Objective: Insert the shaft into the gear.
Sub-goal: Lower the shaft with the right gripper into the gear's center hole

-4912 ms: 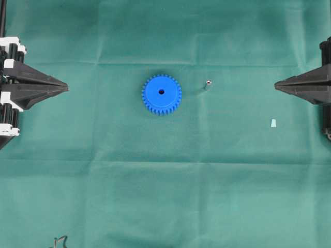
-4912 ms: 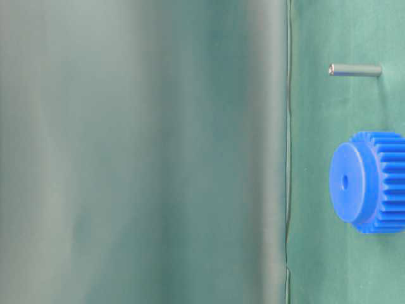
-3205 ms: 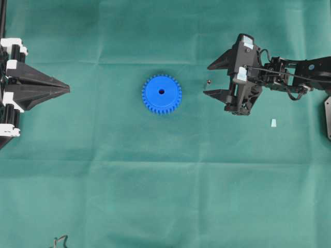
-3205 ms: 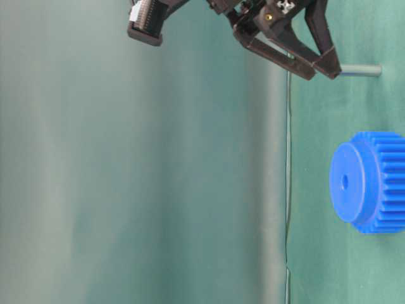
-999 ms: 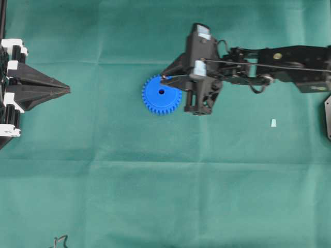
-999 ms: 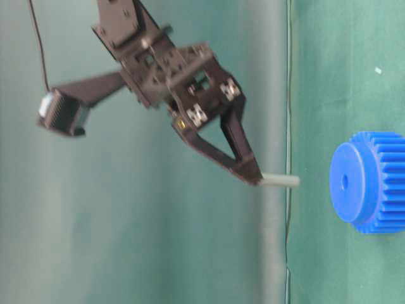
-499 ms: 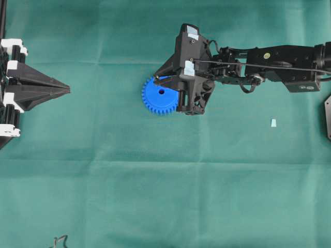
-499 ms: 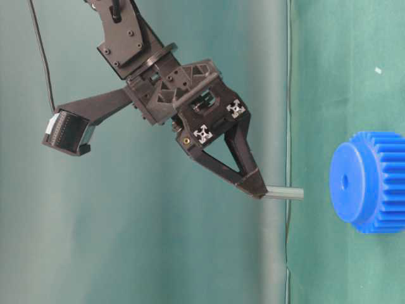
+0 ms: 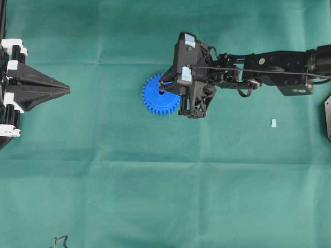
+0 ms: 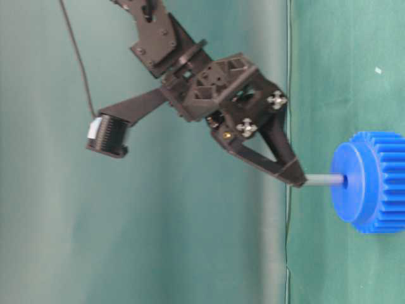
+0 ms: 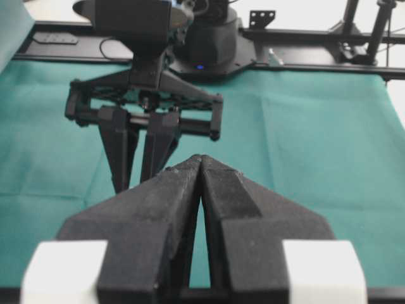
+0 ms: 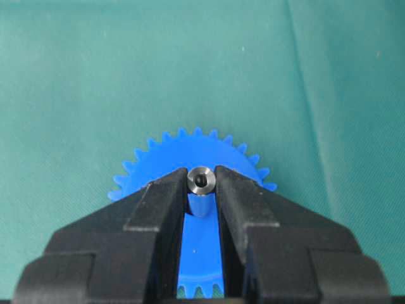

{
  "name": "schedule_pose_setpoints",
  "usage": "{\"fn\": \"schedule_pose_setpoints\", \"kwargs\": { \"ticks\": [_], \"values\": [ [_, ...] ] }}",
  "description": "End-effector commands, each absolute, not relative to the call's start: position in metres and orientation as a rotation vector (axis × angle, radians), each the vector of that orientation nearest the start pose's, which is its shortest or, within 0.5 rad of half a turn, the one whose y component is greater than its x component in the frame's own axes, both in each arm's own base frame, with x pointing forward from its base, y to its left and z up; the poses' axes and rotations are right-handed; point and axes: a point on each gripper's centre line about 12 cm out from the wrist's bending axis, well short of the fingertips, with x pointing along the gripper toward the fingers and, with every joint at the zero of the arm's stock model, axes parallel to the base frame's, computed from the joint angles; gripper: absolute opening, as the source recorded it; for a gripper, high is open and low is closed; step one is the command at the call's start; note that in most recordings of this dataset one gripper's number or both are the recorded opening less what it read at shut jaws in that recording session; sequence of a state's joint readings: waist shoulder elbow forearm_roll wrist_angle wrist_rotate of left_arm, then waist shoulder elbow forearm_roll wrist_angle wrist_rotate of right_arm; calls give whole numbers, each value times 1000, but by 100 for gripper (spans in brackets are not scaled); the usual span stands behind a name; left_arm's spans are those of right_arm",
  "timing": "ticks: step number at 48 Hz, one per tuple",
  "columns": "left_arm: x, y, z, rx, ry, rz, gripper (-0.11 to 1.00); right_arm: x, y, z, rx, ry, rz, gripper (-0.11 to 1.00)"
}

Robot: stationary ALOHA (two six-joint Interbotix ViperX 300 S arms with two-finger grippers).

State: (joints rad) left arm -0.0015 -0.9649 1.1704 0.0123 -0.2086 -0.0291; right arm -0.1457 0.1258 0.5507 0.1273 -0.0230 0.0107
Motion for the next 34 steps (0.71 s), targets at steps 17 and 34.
{"fn": "schedule_pose_setpoints", "kwargs": {
  "ticks": [17, 34],
  "values": [
    [202, -1, 296, -17, -24, -5, 0, 426, -62, 135, 188, 648, -197, 17],
    [202, -1, 295, -16, -24, -5, 0, 425, -60, 131, 187, 657, -193, 17]
  ]
}}
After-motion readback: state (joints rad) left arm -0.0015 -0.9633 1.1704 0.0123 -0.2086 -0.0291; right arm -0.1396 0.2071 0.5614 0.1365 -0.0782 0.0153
